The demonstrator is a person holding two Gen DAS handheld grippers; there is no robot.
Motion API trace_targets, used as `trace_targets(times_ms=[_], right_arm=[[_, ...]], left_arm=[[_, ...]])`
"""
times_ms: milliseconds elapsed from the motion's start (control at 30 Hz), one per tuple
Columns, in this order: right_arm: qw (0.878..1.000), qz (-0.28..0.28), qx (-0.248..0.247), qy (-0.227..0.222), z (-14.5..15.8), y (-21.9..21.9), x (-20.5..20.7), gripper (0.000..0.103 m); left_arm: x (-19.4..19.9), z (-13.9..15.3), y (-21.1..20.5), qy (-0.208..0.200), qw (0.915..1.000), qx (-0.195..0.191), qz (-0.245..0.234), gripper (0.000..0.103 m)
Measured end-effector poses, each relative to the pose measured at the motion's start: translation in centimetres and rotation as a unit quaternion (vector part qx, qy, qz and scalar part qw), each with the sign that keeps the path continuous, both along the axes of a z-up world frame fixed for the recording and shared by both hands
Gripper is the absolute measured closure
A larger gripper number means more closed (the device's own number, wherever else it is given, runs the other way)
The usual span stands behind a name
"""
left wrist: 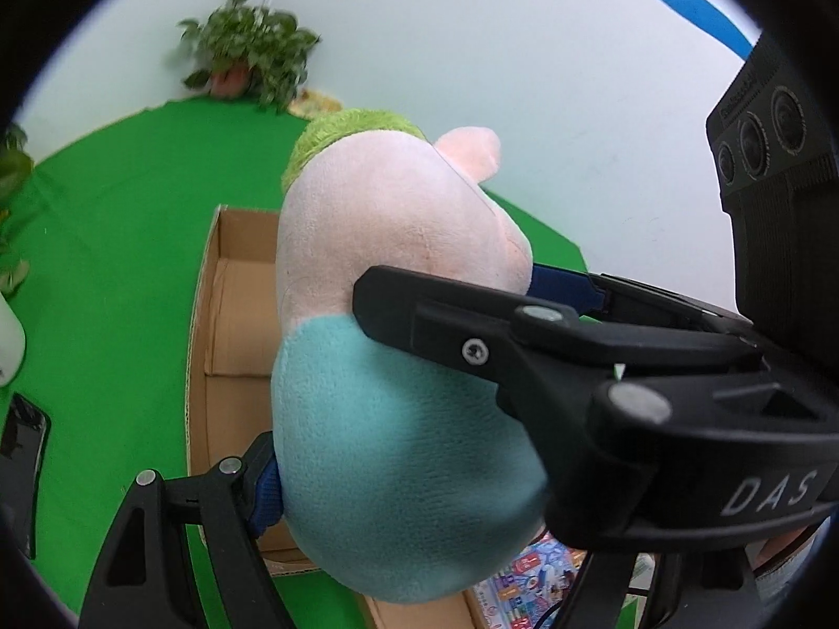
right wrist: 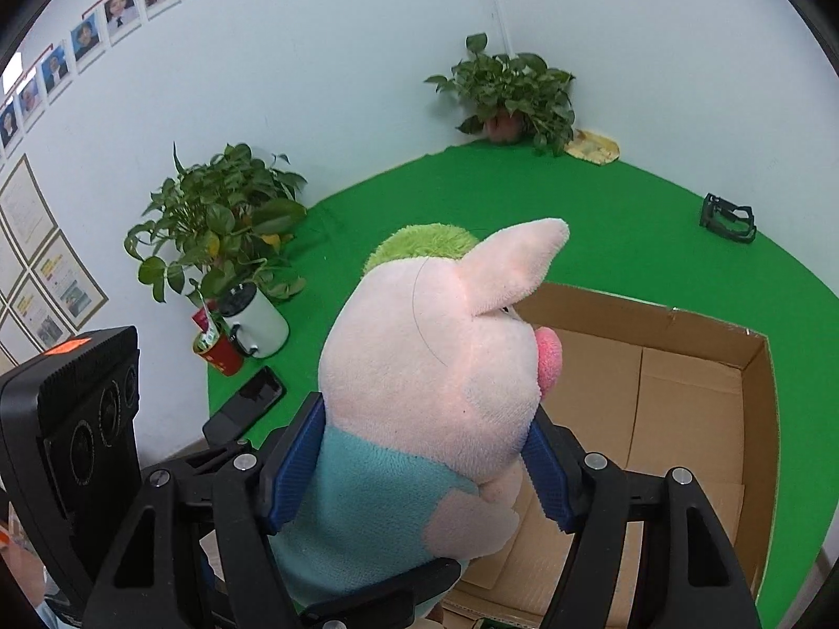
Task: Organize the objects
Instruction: 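Carry the pig over the large cardboard box and lower it inside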
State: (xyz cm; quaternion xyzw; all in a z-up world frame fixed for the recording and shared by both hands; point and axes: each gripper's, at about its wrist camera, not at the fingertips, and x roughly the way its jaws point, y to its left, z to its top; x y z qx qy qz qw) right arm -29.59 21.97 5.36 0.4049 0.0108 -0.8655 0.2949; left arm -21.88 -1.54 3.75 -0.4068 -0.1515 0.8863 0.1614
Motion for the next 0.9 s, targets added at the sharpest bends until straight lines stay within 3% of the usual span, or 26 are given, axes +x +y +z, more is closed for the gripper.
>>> trace_targets(times_ms=[200,500,733,900], right_arm=[[0.999,0.015,0.005,-0.045,-4.6,-2.4,-2.2,0.035],[0.996,0.028,0.008,-0.084,-10.4,-4.6,-4.4,0.035],[0.992,0.041,-0.008,-0.119,-14.2,-6.0,-6.0,0.035],[0.986,0.057,-0.037,-0.155,-17.0,-7.1,-6.8,0.034]], left_arm=[[-3.4,-3.1,-2.3,-0.043,0.9990,0.002,0.012,0.022],[-4.8,-6.6,-4.0,-0.080,0.9965,0.000,0.024,0.022],[-4.7,-9.2,-4.8,-0.128,0.9882,-0.056,0.061,0.014],[-3.7,-10.5,-5.8,-0.141,0.9849,-0.064,0.077,0.013]])
